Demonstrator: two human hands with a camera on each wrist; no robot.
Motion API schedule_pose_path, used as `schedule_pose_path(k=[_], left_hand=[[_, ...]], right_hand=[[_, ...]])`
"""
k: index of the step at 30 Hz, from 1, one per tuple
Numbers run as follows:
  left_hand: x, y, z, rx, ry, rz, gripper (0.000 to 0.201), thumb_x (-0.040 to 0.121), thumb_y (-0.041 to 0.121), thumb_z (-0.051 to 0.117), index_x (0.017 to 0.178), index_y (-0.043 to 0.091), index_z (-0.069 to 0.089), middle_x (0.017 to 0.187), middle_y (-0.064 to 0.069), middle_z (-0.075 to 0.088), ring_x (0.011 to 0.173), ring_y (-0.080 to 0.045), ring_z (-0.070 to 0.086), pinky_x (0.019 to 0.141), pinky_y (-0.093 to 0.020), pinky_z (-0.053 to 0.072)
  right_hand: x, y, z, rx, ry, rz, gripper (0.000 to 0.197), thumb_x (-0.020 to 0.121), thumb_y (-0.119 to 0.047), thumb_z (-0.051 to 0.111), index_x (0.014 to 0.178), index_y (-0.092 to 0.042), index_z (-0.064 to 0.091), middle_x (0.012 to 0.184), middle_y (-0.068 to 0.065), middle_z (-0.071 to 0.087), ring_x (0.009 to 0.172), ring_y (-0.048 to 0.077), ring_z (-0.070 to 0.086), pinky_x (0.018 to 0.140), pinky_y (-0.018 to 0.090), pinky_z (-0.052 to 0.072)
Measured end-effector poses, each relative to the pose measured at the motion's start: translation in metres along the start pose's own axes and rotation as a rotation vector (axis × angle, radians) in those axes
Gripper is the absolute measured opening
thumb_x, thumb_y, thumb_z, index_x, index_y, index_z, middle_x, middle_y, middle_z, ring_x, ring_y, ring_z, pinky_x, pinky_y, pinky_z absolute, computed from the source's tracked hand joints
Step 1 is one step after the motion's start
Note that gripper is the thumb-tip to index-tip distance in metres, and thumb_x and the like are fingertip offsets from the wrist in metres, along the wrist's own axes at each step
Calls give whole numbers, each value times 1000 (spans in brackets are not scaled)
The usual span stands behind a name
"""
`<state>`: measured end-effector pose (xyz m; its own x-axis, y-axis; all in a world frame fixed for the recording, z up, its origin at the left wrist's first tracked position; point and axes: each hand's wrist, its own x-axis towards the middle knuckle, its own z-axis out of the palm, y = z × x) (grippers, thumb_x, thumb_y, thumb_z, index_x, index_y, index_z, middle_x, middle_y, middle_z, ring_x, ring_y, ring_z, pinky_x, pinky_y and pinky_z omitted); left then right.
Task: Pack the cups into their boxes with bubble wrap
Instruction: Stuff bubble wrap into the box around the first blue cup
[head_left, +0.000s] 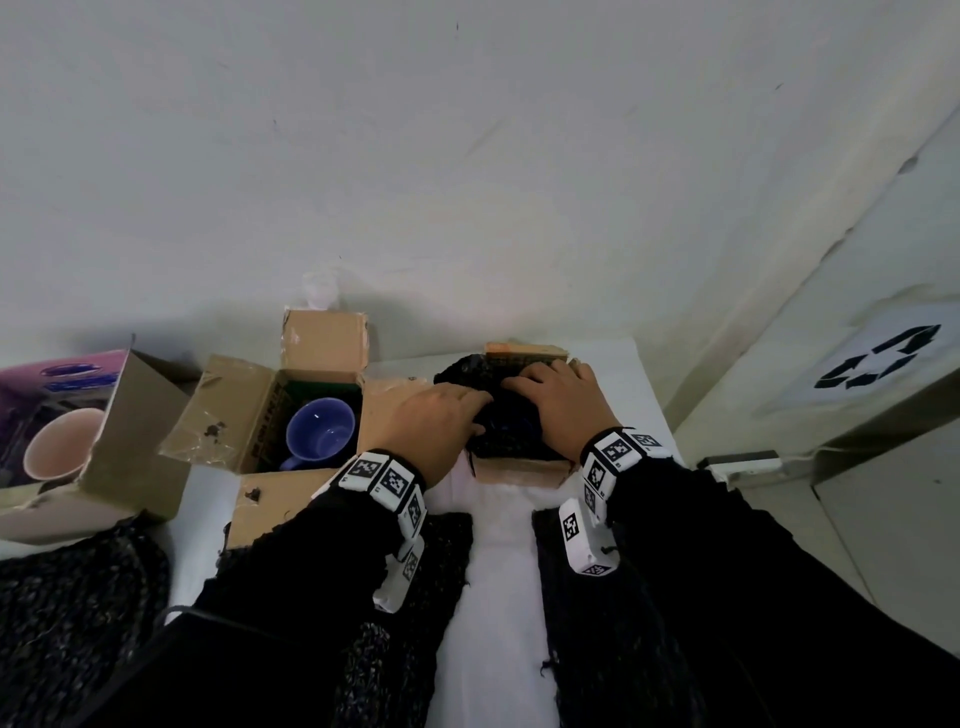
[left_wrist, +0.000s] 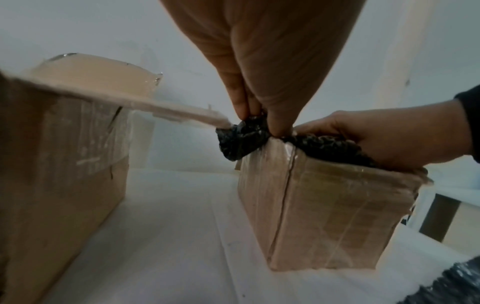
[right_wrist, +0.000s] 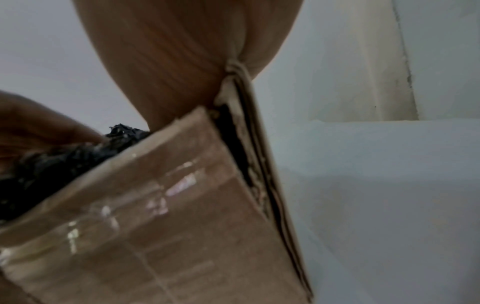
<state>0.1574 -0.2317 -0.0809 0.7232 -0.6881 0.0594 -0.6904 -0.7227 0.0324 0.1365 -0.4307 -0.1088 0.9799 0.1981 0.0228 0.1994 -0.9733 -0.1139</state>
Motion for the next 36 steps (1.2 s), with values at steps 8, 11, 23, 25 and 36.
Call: schedule_pose_path(k=[8,11,23,25,36], left_hand=[[11,0,-2,100,-146,209,30,81,9,51,108,18,42,85,2,68,89,-21,61,113,-33,21],[16,3,4,2,-136,165,32,78,8,55,102,19,38,83,0,63,83,-23,56,98,-28,30],[-2,-2,6,-7,102,-91,44,84,46,62,120,23,63,119,5,61,112,-17,53,91,-30,42],[-2,0,8,49,155,-8,28,85,41,62,104,23,71,109,7,65,104,-16,56,86,-29,42],[1,-2,10,58,183,103,18,78,31,59,92,21,57,82,3,65,99,-19,49,107,-32,24]], right_hand=[[0,-4,-2,-20,-23,-6,48,89,-26,52,137,-30,47,133,0,52,117,29,45,98,43,26],[0,-2,-2,-28,-39,4,50,89,-25,51,138,-31,45,135,-2,50,118,28,45,99,42,26],[1,0,6,-28,-21,14,49,87,-33,56,136,-33,46,131,-3,52,113,26,47,95,42,28],[1,0,7,-25,-25,16,50,87,-32,56,136,-33,46,131,-3,52,113,26,47,95,42,29],[6,-3,3,-43,-57,9,50,87,-26,53,136,-33,43,130,-1,50,116,27,44,95,42,28]])
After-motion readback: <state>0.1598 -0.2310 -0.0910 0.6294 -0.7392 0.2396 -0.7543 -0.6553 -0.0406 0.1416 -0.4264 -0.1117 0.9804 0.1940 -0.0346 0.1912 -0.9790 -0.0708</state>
